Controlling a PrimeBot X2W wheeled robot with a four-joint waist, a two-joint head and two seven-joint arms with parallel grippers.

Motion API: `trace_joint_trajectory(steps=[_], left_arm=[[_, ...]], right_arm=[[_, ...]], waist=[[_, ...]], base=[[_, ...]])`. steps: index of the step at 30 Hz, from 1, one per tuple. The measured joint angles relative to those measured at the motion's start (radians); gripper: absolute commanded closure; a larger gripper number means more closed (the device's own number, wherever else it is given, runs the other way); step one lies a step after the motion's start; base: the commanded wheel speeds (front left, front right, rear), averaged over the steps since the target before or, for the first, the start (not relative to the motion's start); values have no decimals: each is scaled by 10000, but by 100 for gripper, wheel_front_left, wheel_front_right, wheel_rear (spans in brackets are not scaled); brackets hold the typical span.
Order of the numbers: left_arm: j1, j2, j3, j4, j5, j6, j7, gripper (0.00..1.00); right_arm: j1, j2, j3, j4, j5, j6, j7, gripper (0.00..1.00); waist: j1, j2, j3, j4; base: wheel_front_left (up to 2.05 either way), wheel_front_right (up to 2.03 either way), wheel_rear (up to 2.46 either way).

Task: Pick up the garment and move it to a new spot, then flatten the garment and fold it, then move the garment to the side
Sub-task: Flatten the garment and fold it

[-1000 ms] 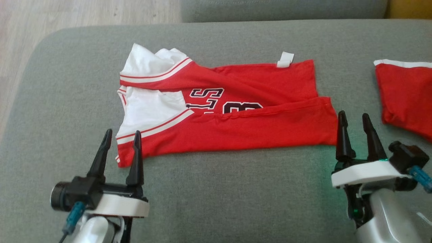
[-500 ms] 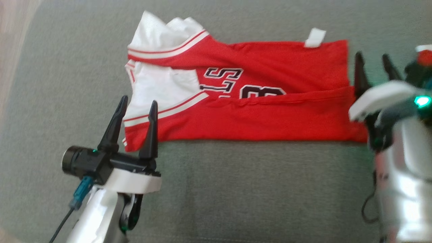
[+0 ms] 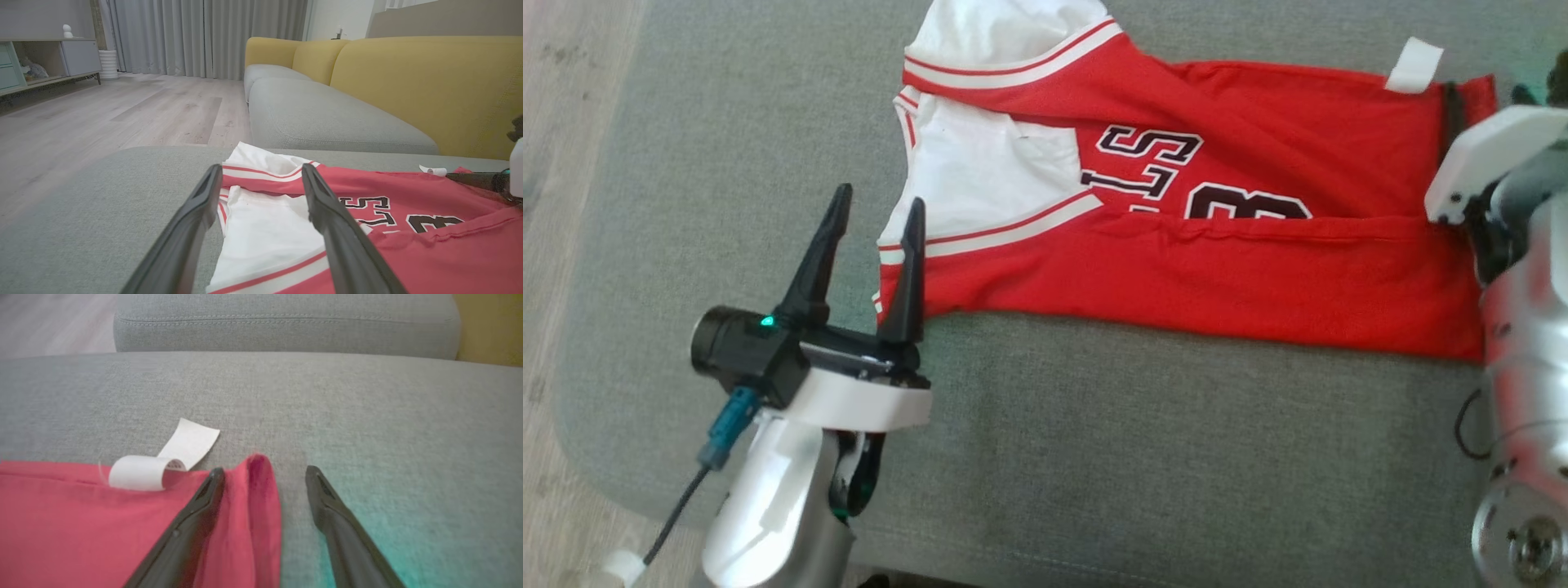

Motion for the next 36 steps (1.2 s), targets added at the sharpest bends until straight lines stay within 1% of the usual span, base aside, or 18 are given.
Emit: trace_joint_trajectory(steps=[1,2,3,4,7,8,15,20,23,25,28,31,36], left_arm=[[-30,-29,84,0,35,-40,0,0],[-49,-33,148,4,69,-71,0,0],[-59,-36,186,10,88,-113,0,0],[-63,-42,224,23,98,-117,0,0],[-117,-140,481,82,180,-132,0,0],[-184,-144,535,113,192,-201,0,0],[-578,-100,817,322,433,-387,-2,0],[-787,19,846,531,533,-481,-2,0],[-1012,188,784,731,625,-571,-2,0],[-1348,418,742,1005,621,-656,12,0],[-2309,1007,627,1524,491,-736,476,0],[-3730,1561,318,2105,-203,-742,1181,0],[-5958,2681,-1509,3089,-2023,-746,2692,0]], right_arm=[[-149,-46,12,151,-105,0,-69,0],[-284,-73,33,334,-159,0,-102,11],[-402,-98,67,495,-159,0,-105,87],[-512,-130,150,648,-167,0,-155,100],[-836,-182,491,1064,-178,0,-309,100],[-895,-192,591,1187,-190,0,-395,100],[-1017,-508,897,1691,-117,0,-1091,100],[-1227,-525,1308,1946,48,0,-1622,100],[-1464,-527,1532,2082,219,0,-1812,100],[-1625,-518,1739,2203,305,0,-1877,100],[-1880,-493,2029,2289,401,0,-1939,100],[-2240,-470,2274,2320,493,0,-1990,100],[-2768,-293,2621,2339,610,0,-2159,100]], waist=[[1,0,39,23],[0,0,73,32],[0,0,98,27],[-1,0,118,8],[0,0,149,-90],[0,0,146,-141],[0,0,1,-568],[-1,0,-130,-891],[-1,0,-141,-1036],[-2,0,-59,-1099],[-1,0,170,-1183],[0,0,472,-1287],[1,0,1041,-1556]], base=[[0,0,0],[0,0,0],[0,0,0],[0,0,0],[0,0,0],[0,0,0],[0,0,0],[0,0,0],[0,0,0],[0,0,0],[0,0,0],[0,0,0],[0,0,0]])
